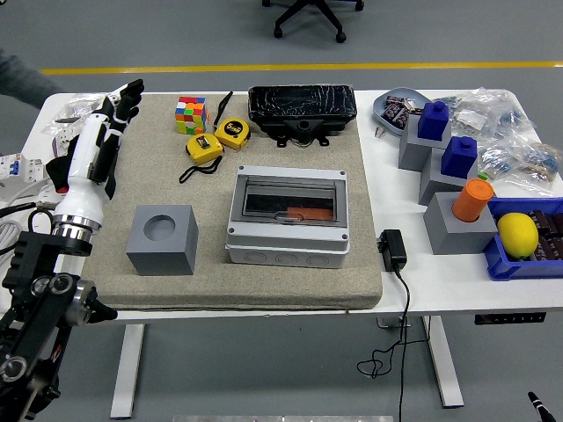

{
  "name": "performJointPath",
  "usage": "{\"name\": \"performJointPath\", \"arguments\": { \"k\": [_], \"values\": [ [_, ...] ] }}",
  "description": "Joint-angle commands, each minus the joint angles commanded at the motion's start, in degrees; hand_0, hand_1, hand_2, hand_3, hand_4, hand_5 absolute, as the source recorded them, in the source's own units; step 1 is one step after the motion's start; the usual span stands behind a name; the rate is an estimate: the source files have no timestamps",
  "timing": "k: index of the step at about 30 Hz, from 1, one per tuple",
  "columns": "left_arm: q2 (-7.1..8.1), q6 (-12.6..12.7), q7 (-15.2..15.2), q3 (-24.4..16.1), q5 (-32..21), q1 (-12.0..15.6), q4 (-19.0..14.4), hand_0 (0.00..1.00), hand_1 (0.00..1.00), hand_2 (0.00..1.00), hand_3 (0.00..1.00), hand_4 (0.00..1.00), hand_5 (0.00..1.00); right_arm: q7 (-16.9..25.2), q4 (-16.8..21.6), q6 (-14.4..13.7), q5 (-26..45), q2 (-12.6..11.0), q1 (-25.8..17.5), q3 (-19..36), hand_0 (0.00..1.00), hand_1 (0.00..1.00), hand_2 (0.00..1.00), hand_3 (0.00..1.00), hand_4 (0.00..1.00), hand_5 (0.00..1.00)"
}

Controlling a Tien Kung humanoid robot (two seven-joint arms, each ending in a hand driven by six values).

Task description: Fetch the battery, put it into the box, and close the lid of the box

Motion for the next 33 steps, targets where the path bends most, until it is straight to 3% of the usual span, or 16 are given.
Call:
{"name": "performJointPath", "arguments": {
  "k": [2, 3, 7, 10, 14, 15, 20, 21, 26, 27, 30, 32, 33],
  "values": [
    [-0.31, -1.1, 0.3, -0.9, -4.8, 1.2, 0.0, 0.855, 0.920, 0.879, 0.863, 0.998, 0.998, 0.0, 0.0, 0.2, 0.6, 0.1, -0.1, 0.1, 0.874, 0.855, 0.807, 0.859, 0.998, 0.998],
    [-0.54, -1.8, 0.6, -1.4, -7.4, 1.9, 0.1, 0.813, 0.858, 0.812, 0.796, 0.998, 0.998, 0.1, 0.0, 0.3, 1.6, 0.3, -0.1, 0.1, 0.874, 0.855, 0.807, 0.859, 0.998, 0.998],
    [-1.00, -3.4, 1.4, -2.1, -17.0, 3.5, 0.3, 0.813, 0.858, 0.812, 0.796, 0.998, 0.998, 0.0, 0.0, 1.6, 7.5, 0.5, -0.3, -0.8, 0.874, 0.855, 0.807, 0.859, 0.998, 0.998],
    [-0.86, -3.9, 1.8, -2.3, -19.8, 4.6, 0.6, 0.779, 0.796, 0.748, 0.732, 0.998, 0.998, -0.3, 0.0, 2.9, 13.1, 0.7, -0.6, -1.0, 0.880, 0.856, 0.808, 0.860, 0.998, 0.998],
    [-0.93, -3.9, 1.7, -2.3, -18.4, 5.3, 0.8, 0.779, 0.796, 0.748, 0.732, 0.998, 0.998, -0.1, 0.0, 3.9, 13.4, 0.9, -1.2, 2.2, 0.880, 0.856, 0.808, 0.860, 0.998, 0.998],
    [-1.04, -3.8, 1.7, -2.6, -16.7, 5.3, 0.8, 0.766, 0.783, 0.734, 0.716, 0.998, 0.998, 0.2, 0.0, 4.3, 11.7, 0.9, -1.5, 3.8, 0.976, 0.877, 0.814, 0.858, 0.998, 0.978],
    [-1.20, -3.1, 1.1, -3.8, -10.6, 5.0, 0.5, 0.766, 0.783, 0.734, 0.716, 0.998, 0.998, 0.4, 0.0, 4.6, 8.9, 0.8, -2.1, 5.7, 0.976, 0.877, 0.814, 0.858, 0.998, 0.978],
    [-1.21, -3.0, 1.1, -4.0, -10.0, 5.0, 0.5, 0.763, 0.772, 0.726, 0.697, 0.998, 0.976, 0.4, 0.0, 4.6, 8.7, 0.7, -2.1, 5.7, 0.998, 0.907, 0.821, 0.857, 0.998, 0.898],
    [-1.61, -2.2, 1.2, -6.5, -5.0, 4.2, 0.5, 0.763, 0.772, 0.726, 0.697, 0.998, 0.976, 0.4, 0.0, 4.6, 10.7, 0.7, -1.9, 3.0, 0.998, 0.907, 0.821, 0.857, 0.998, 0.898],
    [-1.67, -2.0, 1.3, -6.8, -4.2, 4.1, 0.4, 0.756, 0.764, 0.720, 0.699, 0.998, 0.998, 0.4, 0.0, 4.5, 10.8, 0.7, -1.8, 2.9, 0.966, 0.883, 0.813, 0.854, 0.998, 0.953],
    [-1.79, -1.4, 1.7, -7.7, -0.1, 3.7, 0.1, 0.756, 0.764, 0.720, 0.699, 0.998, 0.998, 0.4, 0.0, 4.3, 11.4, 0.7, -1.5, 2.5, 0.966, 0.883, 0.813, 0.854, 0.998, 0.953],
    [-1.74, -1.3, 1.8, -7.9, 0.5, 3.7, 0.0, 0.756, 0.764, 0.720, 0.699, 0.998, 0.998, 0.4, 0.0, 4.3, 11.4, 0.7, -1.4, 2.3, 0.966, 0.883, 0.813, 0.854, 0.998, 0.953],
    [-1.77, -1.3, 1.8, -8.0, 0.2, 3.7, 0.0, 0.748, 0.762, 0.731, 0.702, 0.998, 0.998, 0.3, 0.0, 4.4, 11.2, 0.7, -1.4, 2.2, 0.928, 0.869, 0.808, 0.848, 0.998, 0.998]
  ]
}}
